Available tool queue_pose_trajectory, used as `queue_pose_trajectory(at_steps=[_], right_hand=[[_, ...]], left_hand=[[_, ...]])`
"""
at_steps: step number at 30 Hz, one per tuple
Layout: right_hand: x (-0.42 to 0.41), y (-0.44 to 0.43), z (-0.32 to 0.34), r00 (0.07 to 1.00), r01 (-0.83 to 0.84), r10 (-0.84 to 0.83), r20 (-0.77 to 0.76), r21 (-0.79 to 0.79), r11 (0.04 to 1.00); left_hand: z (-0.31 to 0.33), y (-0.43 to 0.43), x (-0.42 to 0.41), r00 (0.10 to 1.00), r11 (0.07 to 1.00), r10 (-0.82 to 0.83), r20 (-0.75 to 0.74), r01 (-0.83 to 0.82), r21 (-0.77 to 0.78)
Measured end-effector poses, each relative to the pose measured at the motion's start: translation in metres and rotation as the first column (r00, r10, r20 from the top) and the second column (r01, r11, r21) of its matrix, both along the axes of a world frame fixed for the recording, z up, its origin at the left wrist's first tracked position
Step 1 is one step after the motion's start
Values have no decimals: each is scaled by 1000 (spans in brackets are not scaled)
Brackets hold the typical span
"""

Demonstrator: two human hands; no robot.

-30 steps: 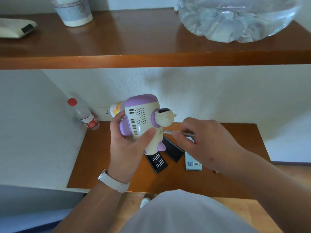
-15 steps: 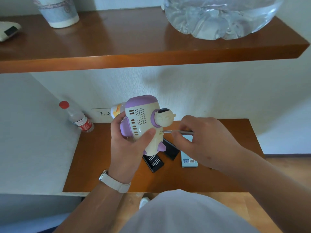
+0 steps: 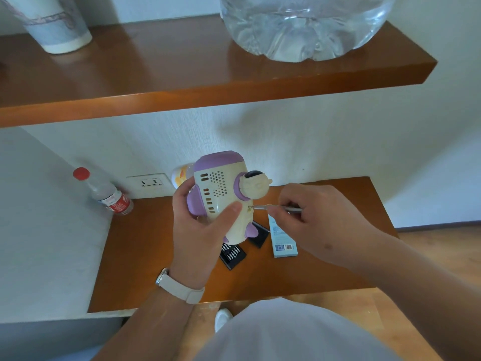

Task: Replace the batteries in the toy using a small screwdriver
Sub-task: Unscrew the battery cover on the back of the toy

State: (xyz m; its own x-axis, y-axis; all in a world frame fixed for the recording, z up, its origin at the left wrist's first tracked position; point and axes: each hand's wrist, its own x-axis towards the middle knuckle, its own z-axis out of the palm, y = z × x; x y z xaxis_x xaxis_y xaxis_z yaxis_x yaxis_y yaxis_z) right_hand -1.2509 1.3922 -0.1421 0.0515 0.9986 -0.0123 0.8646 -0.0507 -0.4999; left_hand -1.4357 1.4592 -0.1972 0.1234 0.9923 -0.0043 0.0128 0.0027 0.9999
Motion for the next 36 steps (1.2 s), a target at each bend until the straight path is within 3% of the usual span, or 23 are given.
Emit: queue_pose_trajectory(at_steps=[19,32,36], right_hand=[[21,-9,-9,998,64,-64,14,13,998],[42,-10,-2,986,27,-31,-161,-29,999],[45,-10,0,959,-20,10,-284,-34,999]], left_hand=[[2,-9,25,1000,999,20,-23,-20,-38],[8,-22,42,998,995,63,-10,-64,-83],[8,-23,45,997,994,75,-8,-75,-78]])
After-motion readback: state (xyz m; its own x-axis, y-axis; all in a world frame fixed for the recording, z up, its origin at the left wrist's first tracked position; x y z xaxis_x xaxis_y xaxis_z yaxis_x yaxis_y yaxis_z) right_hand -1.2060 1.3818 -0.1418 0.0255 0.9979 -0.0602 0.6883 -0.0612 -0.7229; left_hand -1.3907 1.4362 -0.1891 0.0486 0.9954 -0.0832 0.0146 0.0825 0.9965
